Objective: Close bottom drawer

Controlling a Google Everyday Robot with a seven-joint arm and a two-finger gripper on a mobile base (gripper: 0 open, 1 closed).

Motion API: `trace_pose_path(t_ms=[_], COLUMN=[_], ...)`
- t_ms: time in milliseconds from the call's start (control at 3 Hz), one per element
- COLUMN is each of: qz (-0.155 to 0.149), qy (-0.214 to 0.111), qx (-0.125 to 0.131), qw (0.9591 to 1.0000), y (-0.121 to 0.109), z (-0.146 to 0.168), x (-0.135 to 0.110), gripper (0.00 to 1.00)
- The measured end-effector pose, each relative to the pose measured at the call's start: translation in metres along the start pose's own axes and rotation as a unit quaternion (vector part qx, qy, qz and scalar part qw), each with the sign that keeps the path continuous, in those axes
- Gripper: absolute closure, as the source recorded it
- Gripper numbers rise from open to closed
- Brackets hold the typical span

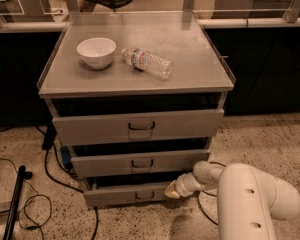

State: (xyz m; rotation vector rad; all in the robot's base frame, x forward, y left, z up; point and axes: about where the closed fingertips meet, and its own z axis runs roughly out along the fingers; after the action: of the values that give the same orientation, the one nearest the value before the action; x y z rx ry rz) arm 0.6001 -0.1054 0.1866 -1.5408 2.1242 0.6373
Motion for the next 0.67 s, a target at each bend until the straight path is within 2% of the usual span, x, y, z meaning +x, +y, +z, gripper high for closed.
trace_pose_path(t_ms=[667], qz=[0.0], qy=[0.0], qx=[0.001], qw=[1.0], y=[-0.0009], z=[-0.0002], x=[-0.0003], gripper=[0.24])
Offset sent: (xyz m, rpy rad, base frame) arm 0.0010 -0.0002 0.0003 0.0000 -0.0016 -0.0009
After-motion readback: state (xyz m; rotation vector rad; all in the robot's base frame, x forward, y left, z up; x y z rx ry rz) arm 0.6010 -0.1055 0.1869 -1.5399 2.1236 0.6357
